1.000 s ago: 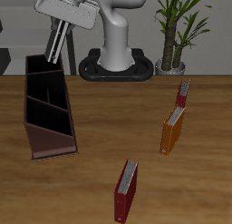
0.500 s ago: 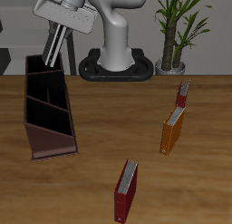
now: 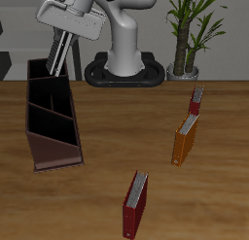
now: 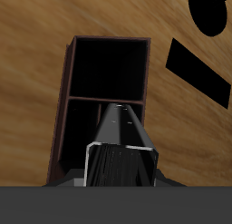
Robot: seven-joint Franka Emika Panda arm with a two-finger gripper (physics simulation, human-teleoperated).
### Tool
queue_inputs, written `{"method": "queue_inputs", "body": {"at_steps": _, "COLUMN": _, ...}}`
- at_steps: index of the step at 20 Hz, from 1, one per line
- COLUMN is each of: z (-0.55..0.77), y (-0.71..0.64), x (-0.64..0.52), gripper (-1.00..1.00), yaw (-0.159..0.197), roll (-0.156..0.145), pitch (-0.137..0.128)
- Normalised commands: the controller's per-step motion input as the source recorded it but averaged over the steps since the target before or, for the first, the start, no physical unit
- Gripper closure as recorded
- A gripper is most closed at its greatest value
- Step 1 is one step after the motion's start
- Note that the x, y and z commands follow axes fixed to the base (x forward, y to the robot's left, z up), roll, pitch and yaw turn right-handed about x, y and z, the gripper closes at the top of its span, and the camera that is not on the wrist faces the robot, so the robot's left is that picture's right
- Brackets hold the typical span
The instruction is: Place the striped book into the right desk caddy's back compartment
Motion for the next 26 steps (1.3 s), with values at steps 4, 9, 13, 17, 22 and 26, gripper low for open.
{"method": "queue_inputs", "body": {"at_steps": 4, "z": -0.06, "y": 0.01, "x": 0.00, "gripper": 1.00, "yaw": -0.012, "roll": 0.001, "pitch": 0.013}}
{"method": "queue_inputs", "body": {"at_steps": 9, "z": -0.04, "y": -0.02, "x": -0.02, "gripper": 1.00, "yaw": -0.012, "roll": -0.006, "pitch": 0.002}}
{"method": "queue_inputs", "body": {"at_steps": 13, "z": -0.08, "y": -0.13, "x": 0.05, "gripper": 1.00, "yaw": -0.022, "roll": -0.025, "pitch": 0.021}}
{"method": "queue_inputs", "body": {"at_steps": 17, "z": -0.06, "y": -0.10, "x": 0.06, "gripper": 1.00, "yaw": -0.031, "roll": -0.027, "pitch": 0.017}}
{"method": "queue_inputs", "body": {"at_steps": 22, "z": -0.04, "y": 0.01, "x": 0.06, "gripper": 1.00, "yaw": -0.011, "roll": 0.001, "pitch": 0.013}}
{"method": "queue_inputs", "body": {"at_steps": 26, "z": -0.05, "y": 0.00, "x": 0.10, "gripper": 1.00, "yaw": -0.016, "roll": 0.001, "pitch": 0.011}}
